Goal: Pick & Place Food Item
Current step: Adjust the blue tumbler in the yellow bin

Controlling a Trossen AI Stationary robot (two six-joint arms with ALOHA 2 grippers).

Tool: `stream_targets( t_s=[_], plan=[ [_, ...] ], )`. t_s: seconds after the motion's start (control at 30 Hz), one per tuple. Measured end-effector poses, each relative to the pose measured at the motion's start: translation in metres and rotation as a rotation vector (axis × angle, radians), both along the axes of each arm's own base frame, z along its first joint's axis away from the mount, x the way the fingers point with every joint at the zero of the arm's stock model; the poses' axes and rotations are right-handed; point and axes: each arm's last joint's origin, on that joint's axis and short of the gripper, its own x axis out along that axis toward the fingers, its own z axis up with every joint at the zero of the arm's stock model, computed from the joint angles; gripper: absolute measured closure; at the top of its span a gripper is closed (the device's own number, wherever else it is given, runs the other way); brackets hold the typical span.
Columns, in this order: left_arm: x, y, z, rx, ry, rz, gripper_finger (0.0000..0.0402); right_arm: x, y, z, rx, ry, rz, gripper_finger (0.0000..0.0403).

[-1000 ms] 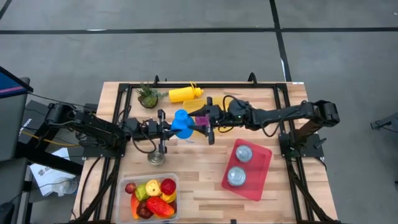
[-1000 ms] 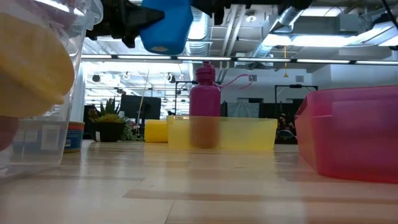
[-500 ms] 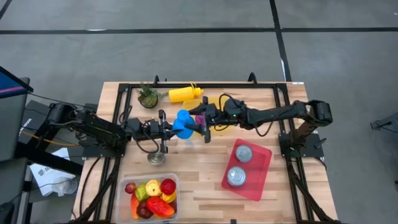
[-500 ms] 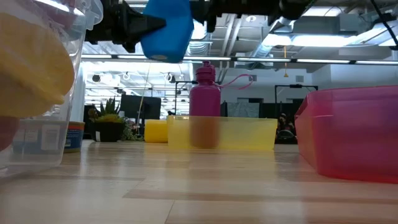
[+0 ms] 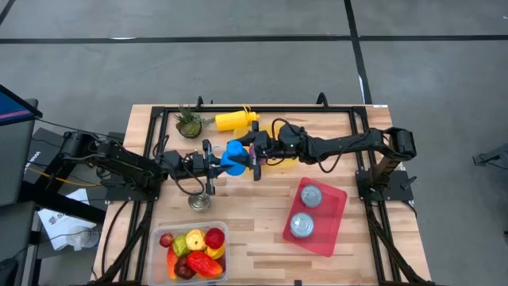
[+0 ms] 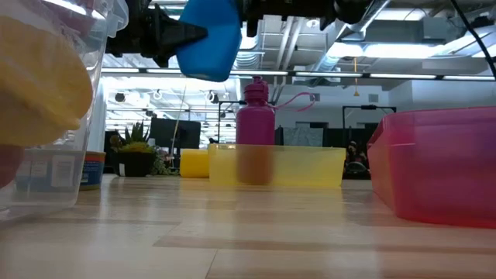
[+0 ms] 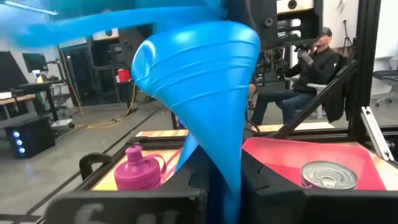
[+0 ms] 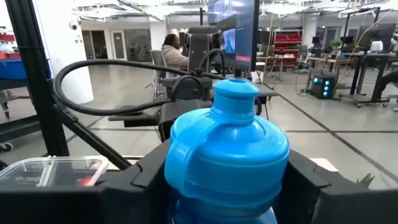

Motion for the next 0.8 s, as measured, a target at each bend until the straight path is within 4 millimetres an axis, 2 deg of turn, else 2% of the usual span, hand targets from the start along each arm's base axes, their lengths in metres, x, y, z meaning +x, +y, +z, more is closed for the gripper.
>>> stream_targets(
  t_s=[0.13,0.4,0.67,0.8],
  plan=[
    [0.000,-0.001,0.000,0.012,-0.001,-0.033,0.0362,0.000,0.005,0.001,-0.020,-0.011,0.011,0.0210],
    [-0.005,-0.004,0.000,0.006,0.000,-0.104,0.0279,0.000,0.005,0.000,-0.022,-0.001,0.013,0.0210],
    [-0.039,-0.004,0.000,-0.042,-0.070,-0.137,0.0165,0.000,0.007,-0.002,-0.038,0.020,0.004,0.0210],
    [-0.056,-0.003,0.000,-0.067,-0.125,-0.150,0.0131,0.001,0.008,-0.010,-0.059,0.089,-0.038,0.0210]
  ],
)
